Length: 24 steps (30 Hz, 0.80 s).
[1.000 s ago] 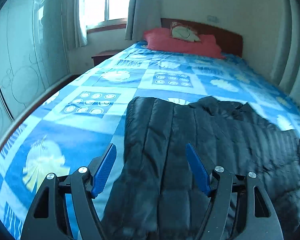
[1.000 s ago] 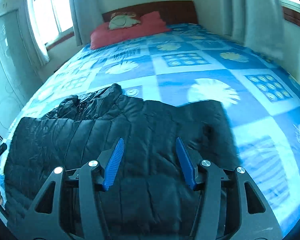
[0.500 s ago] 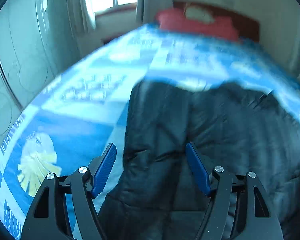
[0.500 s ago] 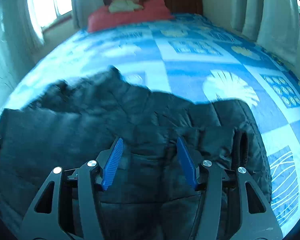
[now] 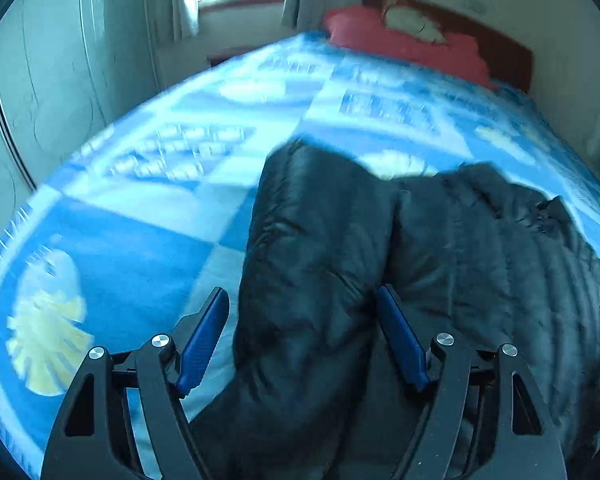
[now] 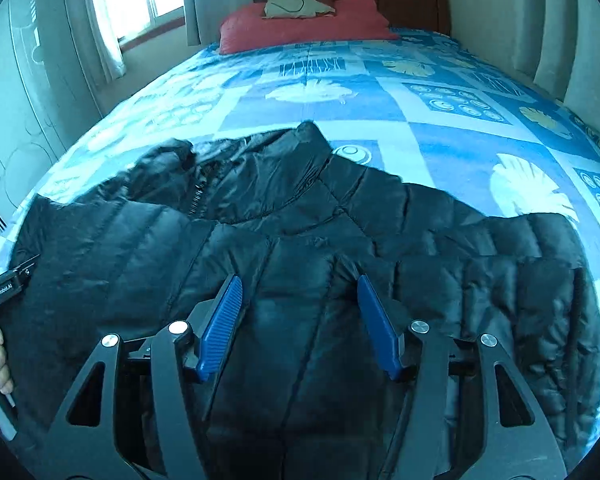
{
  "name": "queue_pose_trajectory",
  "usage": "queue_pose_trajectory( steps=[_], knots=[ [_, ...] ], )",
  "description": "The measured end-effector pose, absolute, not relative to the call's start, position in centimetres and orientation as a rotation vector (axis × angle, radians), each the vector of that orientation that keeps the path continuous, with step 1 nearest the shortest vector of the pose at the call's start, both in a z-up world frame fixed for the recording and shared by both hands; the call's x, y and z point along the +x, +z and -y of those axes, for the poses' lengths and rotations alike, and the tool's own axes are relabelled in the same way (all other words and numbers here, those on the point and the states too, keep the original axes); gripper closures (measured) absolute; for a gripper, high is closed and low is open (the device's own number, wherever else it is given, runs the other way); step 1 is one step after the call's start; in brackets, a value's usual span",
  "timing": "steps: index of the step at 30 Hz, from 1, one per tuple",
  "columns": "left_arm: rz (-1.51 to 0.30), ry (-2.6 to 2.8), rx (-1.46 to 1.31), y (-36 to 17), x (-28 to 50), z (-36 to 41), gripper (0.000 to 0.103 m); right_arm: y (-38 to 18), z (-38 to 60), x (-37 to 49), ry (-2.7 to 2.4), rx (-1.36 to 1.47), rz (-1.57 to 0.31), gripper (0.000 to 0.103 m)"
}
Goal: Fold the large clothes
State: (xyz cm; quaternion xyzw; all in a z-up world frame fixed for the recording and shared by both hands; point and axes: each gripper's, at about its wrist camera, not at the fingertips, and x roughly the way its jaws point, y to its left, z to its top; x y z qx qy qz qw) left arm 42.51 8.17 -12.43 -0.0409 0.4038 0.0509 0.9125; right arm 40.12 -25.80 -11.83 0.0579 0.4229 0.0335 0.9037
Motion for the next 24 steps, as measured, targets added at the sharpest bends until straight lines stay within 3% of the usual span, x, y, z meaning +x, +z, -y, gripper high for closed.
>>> queue_pose_trajectory(
  steps=[4, 8, 13, 24],
  knots=[
    [-0.754, 0.033, -0.127, -10.9, 39.0, -8.5, 0.028, -11.1, 28.6, 36.4, 0.005, 0.121, -0.847, 0.043],
    [-0.904, 0.020, -0.114, -14.5, 40.4, -8.5, 0.023, -14.5, 30.6, 36.5, -0.001, 0.160, -0.935, 0.041],
    [-0.897, -0.006, -0.161, -13.1, 39.7, -9.2, 0.023, -12.1, 30.9, 34.2, 0.018, 0.181, -0.918, 0.041],
    [-0.898, -0.110, -0.212, -11.3, 21.3, -15.7, 0.023, -10.1, 36.0, 13.8, -0.056, 0.205, -0.976, 0.035]
  ],
)
